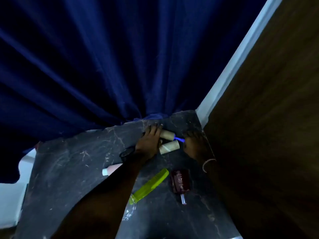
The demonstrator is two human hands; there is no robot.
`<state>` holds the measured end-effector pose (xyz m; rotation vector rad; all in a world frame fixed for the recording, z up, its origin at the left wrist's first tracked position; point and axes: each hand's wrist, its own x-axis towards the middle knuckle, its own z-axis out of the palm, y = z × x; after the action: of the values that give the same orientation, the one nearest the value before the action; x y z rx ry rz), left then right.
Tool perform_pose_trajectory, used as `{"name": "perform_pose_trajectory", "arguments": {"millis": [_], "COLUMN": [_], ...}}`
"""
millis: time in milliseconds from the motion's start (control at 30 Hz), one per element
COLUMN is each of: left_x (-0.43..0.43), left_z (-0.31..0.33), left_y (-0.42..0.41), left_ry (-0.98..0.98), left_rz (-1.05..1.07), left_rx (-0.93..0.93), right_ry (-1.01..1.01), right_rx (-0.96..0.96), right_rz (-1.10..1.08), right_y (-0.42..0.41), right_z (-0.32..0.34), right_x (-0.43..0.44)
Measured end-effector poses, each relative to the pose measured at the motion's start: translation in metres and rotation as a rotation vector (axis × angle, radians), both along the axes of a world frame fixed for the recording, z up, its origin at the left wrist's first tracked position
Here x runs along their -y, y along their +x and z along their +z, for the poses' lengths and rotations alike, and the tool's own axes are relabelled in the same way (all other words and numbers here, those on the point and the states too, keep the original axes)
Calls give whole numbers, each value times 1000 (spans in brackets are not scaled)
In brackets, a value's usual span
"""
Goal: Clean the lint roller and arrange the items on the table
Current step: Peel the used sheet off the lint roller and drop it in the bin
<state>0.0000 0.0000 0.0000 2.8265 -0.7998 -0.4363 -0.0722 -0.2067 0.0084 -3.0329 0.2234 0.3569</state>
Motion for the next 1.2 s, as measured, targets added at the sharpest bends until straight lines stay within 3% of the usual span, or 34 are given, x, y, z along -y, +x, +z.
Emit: {"name": "perform_pose_trajectory", "arguments": {"millis": [200,433,700,1067,1200], "left_x": [25,42,42,-6,-33], "left_z": [-26,-48,-33,32,55], "left_y": [36,51,47,12,-19], "left_ry": [135,183,108,-122,-144], "left_rz": [-66,-113,-115,-85,-135], "left_rx": [-104,-143,-95,116,169], "right_ry": [10,25,25,70,117], "right_rx": [-182,-171,-73,250,213], "right_rz": [-35,-8,-55,-24,56], "right_y": [22,33,29,3,-13], "right_z": [-34,-53,-34,15,33], "right_x": [5,15,23,-13,-45]}}
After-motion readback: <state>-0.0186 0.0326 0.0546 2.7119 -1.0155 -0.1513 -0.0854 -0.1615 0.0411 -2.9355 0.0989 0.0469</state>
